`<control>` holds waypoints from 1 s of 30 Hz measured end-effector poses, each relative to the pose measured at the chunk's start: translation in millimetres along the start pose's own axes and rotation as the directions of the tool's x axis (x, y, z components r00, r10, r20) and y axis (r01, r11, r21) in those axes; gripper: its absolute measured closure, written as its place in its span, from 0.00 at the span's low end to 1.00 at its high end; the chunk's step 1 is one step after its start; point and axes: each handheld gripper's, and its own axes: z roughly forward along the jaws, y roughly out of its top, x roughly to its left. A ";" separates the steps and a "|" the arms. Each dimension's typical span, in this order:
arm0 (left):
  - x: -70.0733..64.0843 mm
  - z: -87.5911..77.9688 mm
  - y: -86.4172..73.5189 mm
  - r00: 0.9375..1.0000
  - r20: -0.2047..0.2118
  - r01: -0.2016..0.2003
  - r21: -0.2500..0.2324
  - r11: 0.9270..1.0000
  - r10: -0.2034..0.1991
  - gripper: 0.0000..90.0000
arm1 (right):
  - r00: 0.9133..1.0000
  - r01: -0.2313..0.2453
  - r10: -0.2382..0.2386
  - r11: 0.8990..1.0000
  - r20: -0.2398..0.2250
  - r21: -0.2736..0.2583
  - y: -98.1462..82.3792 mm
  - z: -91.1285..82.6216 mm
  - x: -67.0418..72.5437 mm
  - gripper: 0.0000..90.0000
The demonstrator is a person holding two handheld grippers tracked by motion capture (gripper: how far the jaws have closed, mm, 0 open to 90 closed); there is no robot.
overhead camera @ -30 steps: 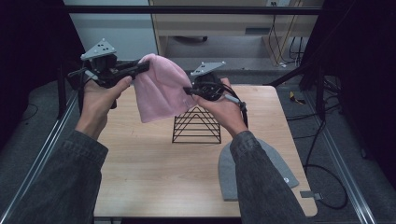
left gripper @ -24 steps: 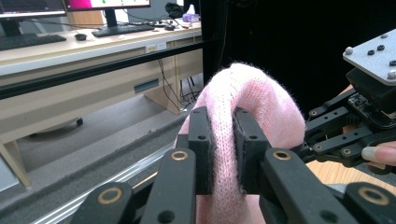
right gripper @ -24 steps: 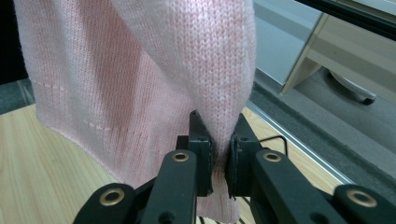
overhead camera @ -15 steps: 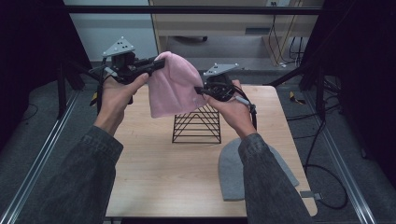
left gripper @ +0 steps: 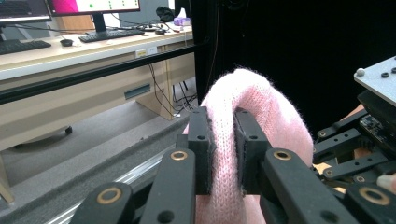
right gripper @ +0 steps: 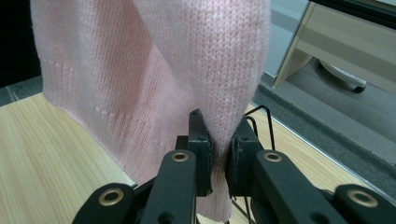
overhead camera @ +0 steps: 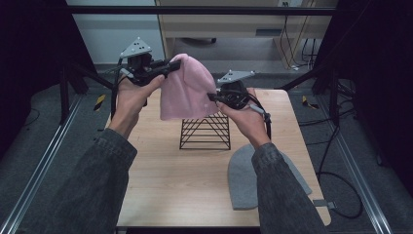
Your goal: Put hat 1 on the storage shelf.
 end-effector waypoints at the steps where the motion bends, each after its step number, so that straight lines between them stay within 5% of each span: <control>1: -0.9 2.8 0.7 1.000 0.001 -0.003 0.000 1.000 0.003 0.87 | 1.000 0.004 -0.004 1.000 0.000 0.002 -1.2 -0.7 0.2 0.92; 30: -16.6 30.0 -10.4 0.997 0.056 -0.055 0.065 0.996 0.051 0.87 | 1.000 -0.008 0.008 1.000 0.027 0.026 -34.6 -8.7 -9.4 0.92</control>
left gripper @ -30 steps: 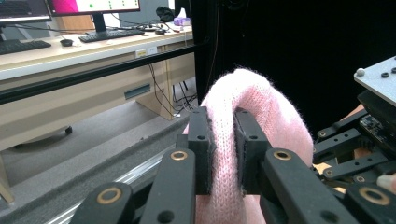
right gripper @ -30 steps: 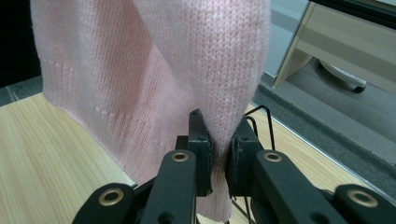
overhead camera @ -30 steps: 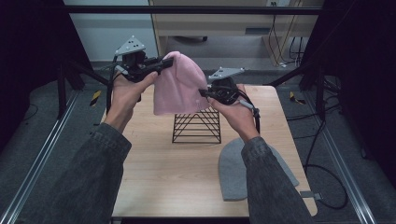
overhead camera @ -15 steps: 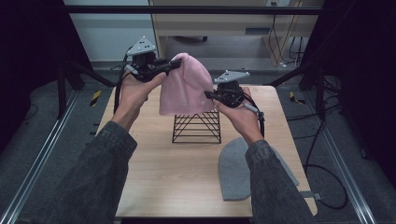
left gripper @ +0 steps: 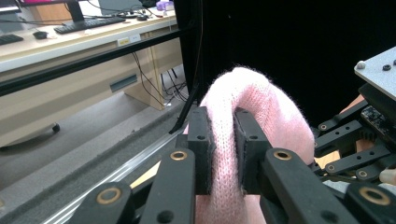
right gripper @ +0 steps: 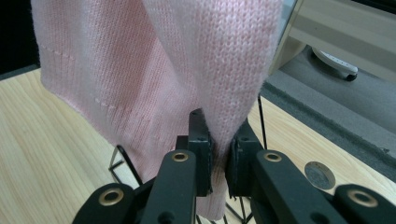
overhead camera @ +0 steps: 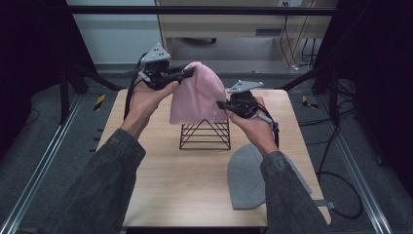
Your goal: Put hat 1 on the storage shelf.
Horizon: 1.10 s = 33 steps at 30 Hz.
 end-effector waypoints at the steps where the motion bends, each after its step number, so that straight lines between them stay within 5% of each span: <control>1: -0.3 0.7 -0.7 1.000 0.001 -0.003 0.005 1.000 0.003 0.87 | 1.000 0.002 -0.002 1.000 0.000 0.004 -1.2 -0.3 0.2 0.92; 26: -12.5 13.9 -18.6 0.999 0.044 -0.037 0.112 0.993 0.033 0.87 | 1.000 -0.019 0.019 0.997 -0.006 0.076 -30.6 2.3 -3.6 0.92; 33: -16.1 18.6 -31.2 0.998 0.061 -0.021 0.122 0.992 0.014 0.87 | 0.999 -0.031 0.032 0.995 -0.011 0.097 -41.3 4.4 -5.0 0.92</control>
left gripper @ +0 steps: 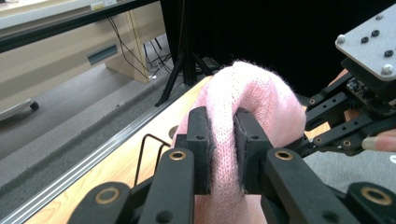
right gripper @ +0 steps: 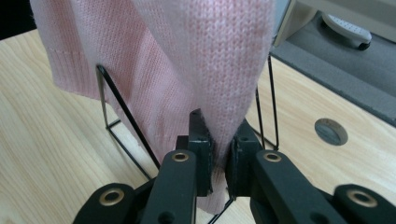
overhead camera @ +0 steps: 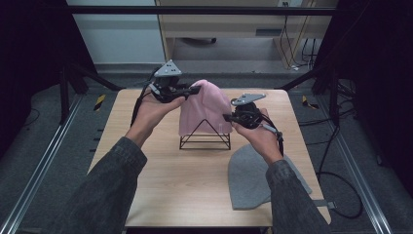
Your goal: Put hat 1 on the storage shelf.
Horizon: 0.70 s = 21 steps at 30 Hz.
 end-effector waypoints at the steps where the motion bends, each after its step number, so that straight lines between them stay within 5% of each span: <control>1: -0.6 0.5 -1.5 1.000 0.002 -0.005 0.006 1.000 0.005 0.87 | 1.000 -0.002 0.002 1.000 -0.002 0.003 -2.0 0.9 -0.2 0.92; 21: -15.3 11.3 -13.3 1.000 0.019 -0.002 0.065 0.998 0.001 0.87 | 0.999 -0.023 0.024 0.999 -0.020 0.048 -23.1 8.8 -1.9 0.91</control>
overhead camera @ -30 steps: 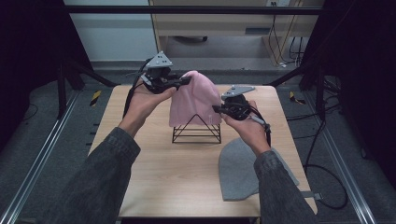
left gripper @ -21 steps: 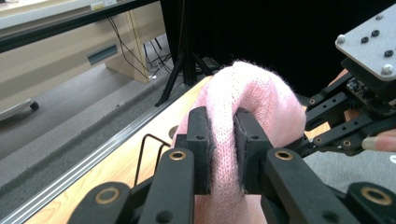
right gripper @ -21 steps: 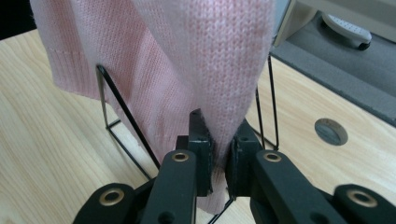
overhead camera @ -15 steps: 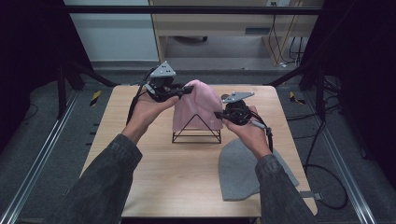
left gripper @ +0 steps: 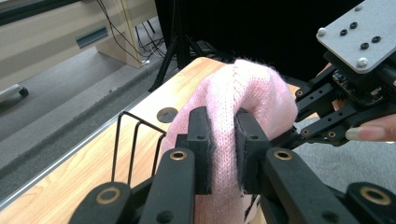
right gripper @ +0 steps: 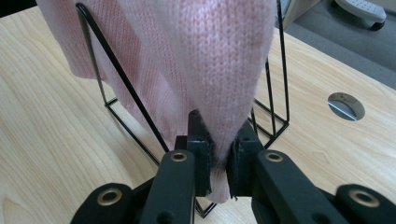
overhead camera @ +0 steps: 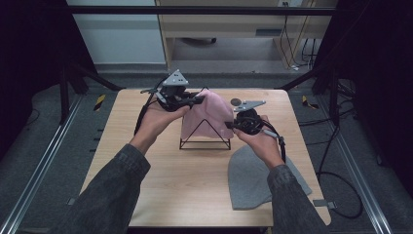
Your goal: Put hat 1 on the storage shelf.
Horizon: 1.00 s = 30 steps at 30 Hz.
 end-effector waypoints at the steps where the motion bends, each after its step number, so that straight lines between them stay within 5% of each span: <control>1: -0.6 0.6 -0.9 1.000 0.001 0.001 0.005 1.000 -0.001 0.87 | 1.000 -0.002 0.002 1.000 -0.003 0.006 -1.0 1.7 0.4 0.90; 14: -4.9 6.0 -9.5 1.000 0.014 0.016 0.016 1.000 -0.017 0.87 | 1.000 -0.019 0.019 0.999 -0.005 0.032 -11.4 5.2 0.2 0.82; 30: -3.6 14.5 -26.6 0.999 0.012 0.046 0.054 0.997 -0.047 0.87 | 0.998 -0.053 0.050 0.997 0.045 0.059 -35.3 -18.5 -14.9 0.68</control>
